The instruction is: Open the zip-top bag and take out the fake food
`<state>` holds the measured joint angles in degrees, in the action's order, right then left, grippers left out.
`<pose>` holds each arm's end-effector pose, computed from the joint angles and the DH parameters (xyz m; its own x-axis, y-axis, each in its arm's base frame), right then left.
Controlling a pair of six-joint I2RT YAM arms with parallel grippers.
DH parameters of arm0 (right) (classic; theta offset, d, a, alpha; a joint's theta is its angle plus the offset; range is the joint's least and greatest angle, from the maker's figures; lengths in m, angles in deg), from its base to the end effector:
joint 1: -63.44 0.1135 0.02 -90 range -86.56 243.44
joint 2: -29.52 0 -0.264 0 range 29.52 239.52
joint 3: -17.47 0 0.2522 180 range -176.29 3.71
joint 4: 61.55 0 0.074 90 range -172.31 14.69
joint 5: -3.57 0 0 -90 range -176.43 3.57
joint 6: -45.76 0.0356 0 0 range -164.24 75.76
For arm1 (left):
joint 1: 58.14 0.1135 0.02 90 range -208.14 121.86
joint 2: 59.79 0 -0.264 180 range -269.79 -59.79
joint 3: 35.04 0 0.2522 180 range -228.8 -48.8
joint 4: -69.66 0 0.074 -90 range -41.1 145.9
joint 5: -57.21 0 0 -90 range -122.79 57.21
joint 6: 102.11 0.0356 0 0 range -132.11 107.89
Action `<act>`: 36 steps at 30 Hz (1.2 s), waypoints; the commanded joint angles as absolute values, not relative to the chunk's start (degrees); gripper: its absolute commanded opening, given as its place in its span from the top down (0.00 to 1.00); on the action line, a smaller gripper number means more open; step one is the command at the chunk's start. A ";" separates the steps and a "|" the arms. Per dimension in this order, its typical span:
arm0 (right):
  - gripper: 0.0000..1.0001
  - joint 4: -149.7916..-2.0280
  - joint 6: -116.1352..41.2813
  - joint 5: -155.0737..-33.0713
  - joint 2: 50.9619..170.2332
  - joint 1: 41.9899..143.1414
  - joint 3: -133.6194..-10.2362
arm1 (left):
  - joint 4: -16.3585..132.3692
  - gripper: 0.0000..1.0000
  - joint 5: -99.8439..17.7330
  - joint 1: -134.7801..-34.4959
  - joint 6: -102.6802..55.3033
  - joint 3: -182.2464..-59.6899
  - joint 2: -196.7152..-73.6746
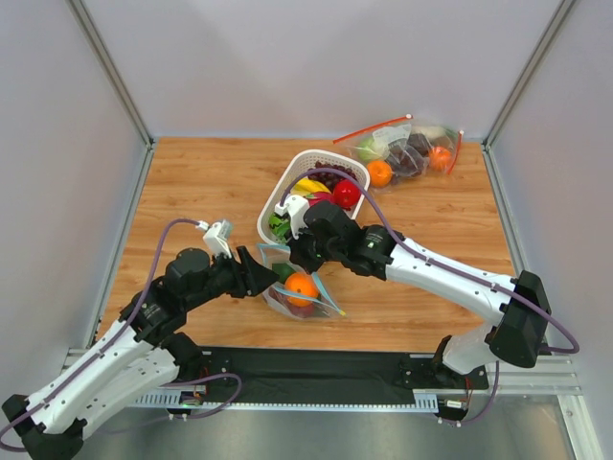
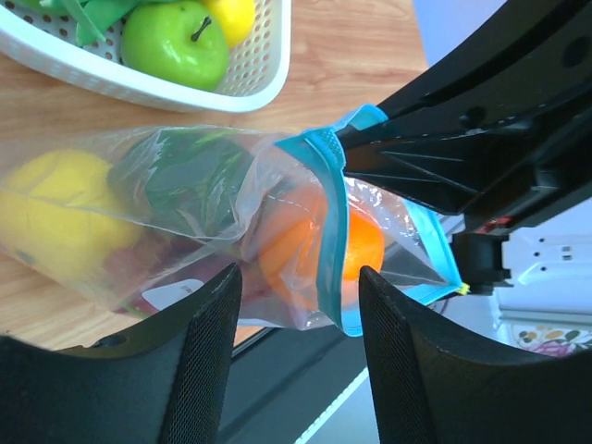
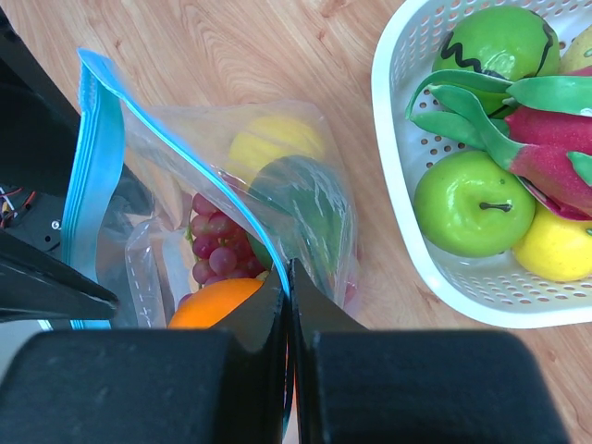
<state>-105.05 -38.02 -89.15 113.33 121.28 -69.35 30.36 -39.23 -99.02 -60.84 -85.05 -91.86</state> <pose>0.1725 0.2775 0.3181 -0.4373 -0.4922 -0.7527 -0.8223 0.5577 0.1130 0.1018 -0.0934 0.2915 -0.7298 -0.3561 -0.5836 0.2741 0.6296 -0.7269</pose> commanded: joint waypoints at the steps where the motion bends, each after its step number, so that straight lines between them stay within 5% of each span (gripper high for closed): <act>1: 1.00 -104.32 -37.65 -87.66 112.40 121.45 -70.82 | 31.99 0.39 -35.00 -101.11 -59.66 -87.73 -93.27; 5: 1.00 -104.49 -37.56 -87.66 111.96 121.45 -70.47 | 32.87 0.46 -34.81 -102.26 -58.96 -88.00 -95.82; 6: 1.00 -104.49 -37.47 -87.49 111.78 121.36 -70.39 | 32.53 0.57 -34.99 -102.35 -58.17 -88.26 -96.17; 7: 1.00 -104.58 -37.47 -87.31 111.43 121.53 -70.47 | 32.09 0.79 -34.99 -102.35 -57.64 -88.96 -96.35; 10: 1.00 -105.02 -37.47 -87.22 111.52 121.53 -71.43 | 27.45 1.00 -33.42 -102.26 -55.28 -91.85 -94.95; 22: 1.00 -109.14 -34.23 -91.35 114.16 122.06 -77.06 | 8.80 1.00 -32.52 -102.26 -46.57 -107.24 -91.34; 36: 1.00 -110.29 -29.57 -83.01 109.68 120.57 -62.74 | 18.02 1.00 -47.21 -102.26 -36.38 -106.45 -111.64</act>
